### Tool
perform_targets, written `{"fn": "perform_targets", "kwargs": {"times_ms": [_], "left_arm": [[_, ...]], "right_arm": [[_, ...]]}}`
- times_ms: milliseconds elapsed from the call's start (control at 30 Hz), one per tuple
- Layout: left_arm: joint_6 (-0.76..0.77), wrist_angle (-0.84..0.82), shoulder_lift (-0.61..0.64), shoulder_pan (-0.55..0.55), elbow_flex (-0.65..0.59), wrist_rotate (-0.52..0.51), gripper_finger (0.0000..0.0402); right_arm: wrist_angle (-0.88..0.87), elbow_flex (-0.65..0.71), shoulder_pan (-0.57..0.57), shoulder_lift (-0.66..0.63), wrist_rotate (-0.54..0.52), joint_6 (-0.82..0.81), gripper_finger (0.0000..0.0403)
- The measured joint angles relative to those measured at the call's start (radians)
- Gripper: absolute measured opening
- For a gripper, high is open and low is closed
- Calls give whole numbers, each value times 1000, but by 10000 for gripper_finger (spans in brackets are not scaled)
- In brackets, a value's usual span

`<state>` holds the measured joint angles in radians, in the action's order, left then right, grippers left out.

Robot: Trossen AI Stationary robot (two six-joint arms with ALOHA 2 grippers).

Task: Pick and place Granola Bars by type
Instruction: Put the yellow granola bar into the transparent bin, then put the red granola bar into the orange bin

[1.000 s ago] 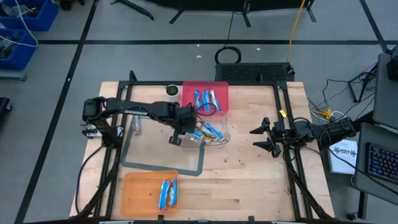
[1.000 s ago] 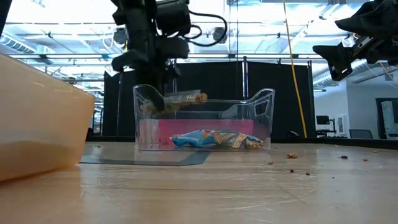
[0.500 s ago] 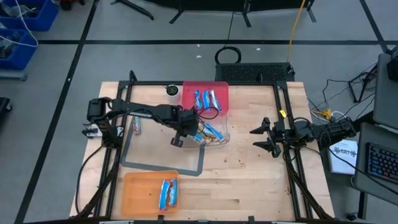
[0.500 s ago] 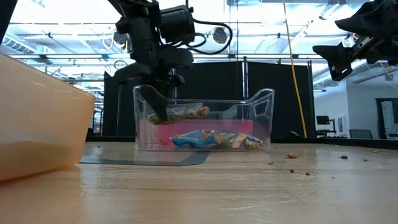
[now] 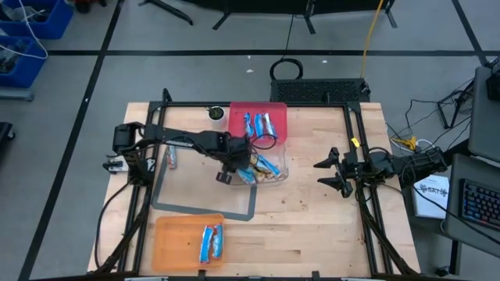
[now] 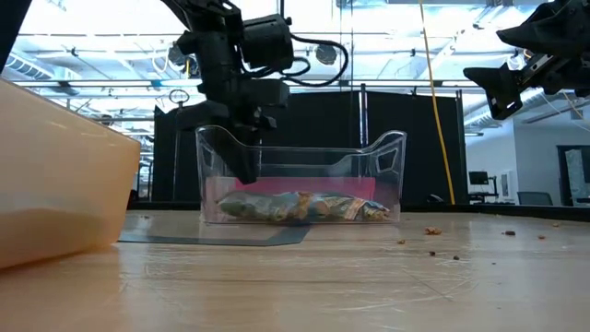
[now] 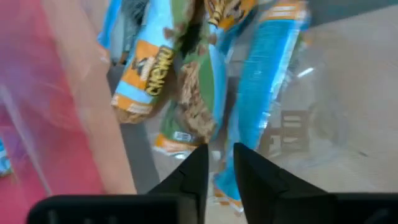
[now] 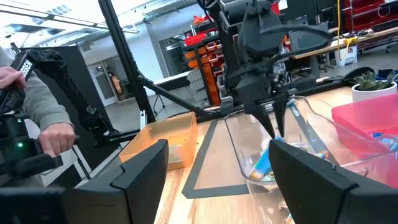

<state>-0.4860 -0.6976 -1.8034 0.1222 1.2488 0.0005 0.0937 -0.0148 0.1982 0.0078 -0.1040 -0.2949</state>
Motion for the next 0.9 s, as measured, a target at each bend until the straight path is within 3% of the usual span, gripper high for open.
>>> {"fn": "perform_targets", "kwargs": {"times_ms": [400, 600, 700, 900], "left_arm": [[28, -35, 27, 2, 5, -79, 198], [88, -87, 117, 8, 94, -135, 245], [182, -146, 163, 12, 159, -215, 263], [513, -258, 261, 52, 234, -432, 285]], "right_arm": [[0, 0, 0, 0, 0, 0, 267], [0, 0, 0, 0, 0, 0, 267], [0, 0, 0, 0, 0, 0, 267], [0, 0, 0, 0, 0, 0, 267]]}}
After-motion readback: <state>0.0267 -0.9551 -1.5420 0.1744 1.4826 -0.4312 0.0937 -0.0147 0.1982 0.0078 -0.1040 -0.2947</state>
